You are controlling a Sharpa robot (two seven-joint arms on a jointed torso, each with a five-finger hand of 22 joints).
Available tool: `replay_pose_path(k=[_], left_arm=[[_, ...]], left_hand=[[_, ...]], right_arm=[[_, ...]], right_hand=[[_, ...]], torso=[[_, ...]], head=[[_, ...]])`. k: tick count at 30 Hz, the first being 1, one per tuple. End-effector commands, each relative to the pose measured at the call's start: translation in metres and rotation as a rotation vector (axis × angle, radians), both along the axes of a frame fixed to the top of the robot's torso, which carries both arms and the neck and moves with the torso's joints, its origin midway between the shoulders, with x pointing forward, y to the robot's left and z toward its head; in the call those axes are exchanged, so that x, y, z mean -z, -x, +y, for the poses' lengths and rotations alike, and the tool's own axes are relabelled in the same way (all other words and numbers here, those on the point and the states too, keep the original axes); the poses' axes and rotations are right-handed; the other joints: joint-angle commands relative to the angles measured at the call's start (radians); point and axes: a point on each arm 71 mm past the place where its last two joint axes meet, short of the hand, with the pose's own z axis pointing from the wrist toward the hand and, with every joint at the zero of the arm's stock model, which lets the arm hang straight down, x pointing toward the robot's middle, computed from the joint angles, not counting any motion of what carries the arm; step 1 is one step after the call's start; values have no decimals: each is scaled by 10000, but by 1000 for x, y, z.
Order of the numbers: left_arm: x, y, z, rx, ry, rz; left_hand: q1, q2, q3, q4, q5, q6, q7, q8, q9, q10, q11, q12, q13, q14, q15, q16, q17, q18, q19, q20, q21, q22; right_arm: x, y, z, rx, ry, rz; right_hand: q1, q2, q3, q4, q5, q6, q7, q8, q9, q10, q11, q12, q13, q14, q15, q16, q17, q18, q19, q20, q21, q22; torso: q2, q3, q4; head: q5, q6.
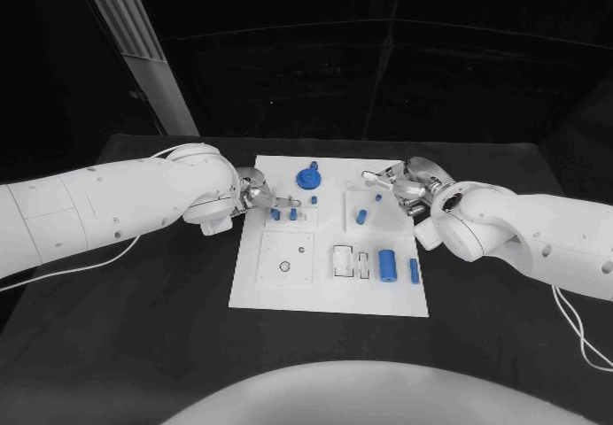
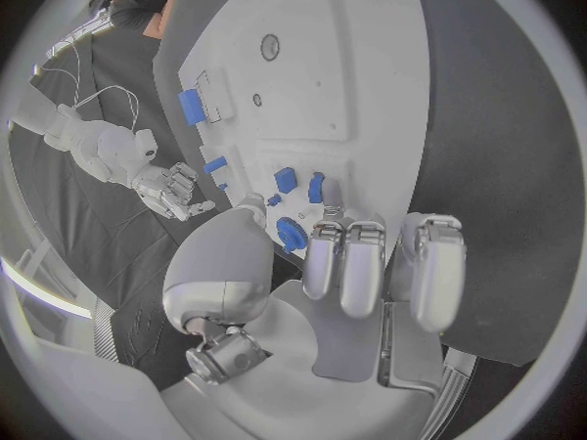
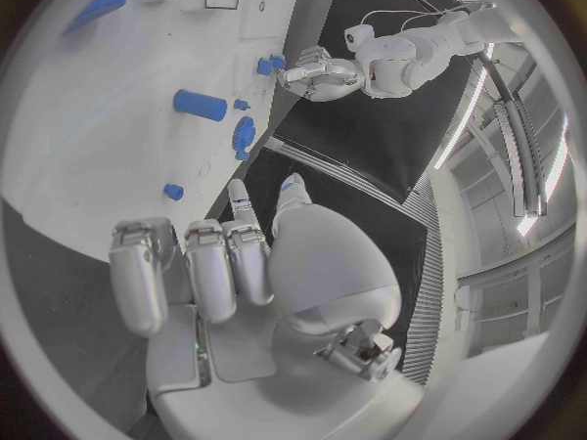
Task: Assemble the parts on the task board
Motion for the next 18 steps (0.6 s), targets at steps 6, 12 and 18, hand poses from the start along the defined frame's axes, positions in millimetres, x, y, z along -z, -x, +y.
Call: replay_pose_path(k=[6, 12, 18], left_arm=[[-3, -2, 2, -158, -134, -521], [-3, -2, 3, -80, -105, -534], [-4, -3, 2, -45, 46, -670]], left_hand=[[-548, 102, -309, -15, -39, 41, -45, 354, 309, 1042, 2, 9, 2606, 1055, 8, 31, 2635, -67, 1065, -11, 71, 2632], [-601, 192, -358, -12, -40, 20, -77, 521, 474, 1042, -28, 9, 2606, 1055, -20, 31, 2635, -63, 1053, -35, 62, 2628], [-626, 358, -391, -19, -40, -85, -84, 480, 490, 1042, -39, 9, 2606, 1055, -34, 31, 2635, -49, 1009, -52, 30, 2610]], right_arm=[[-1, 0, 1, -51, -11, -76], [-1, 0, 1, -44, -7, -71], [-1, 0, 1, -44, -8, -70]], right_hand=[[48, 60, -66, 19, 36, -86, -9, 67, 7, 1041, 57, 24, 2606, 1040, -9, 24, 2634, -74, 1036, 40, 32, 2635], [48, 60, -66, 19, 36, -86, -9, 67, 7, 1041, 57, 24, 2606, 1040, -9, 24, 2634, -74, 1036, 40, 32, 2635], [63, 76, -81, 18, 41, -86, -11, 82, 7, 1041, 56, 24, 2606, 1040, -9, 24, 2634, -74, 1036, 40, 32, 2635]], torso=[[0, -2, -4], [1, 3, -4], [4, 2, -7]], head=[[-9, 25], [-12, 30], [-13, 29]])
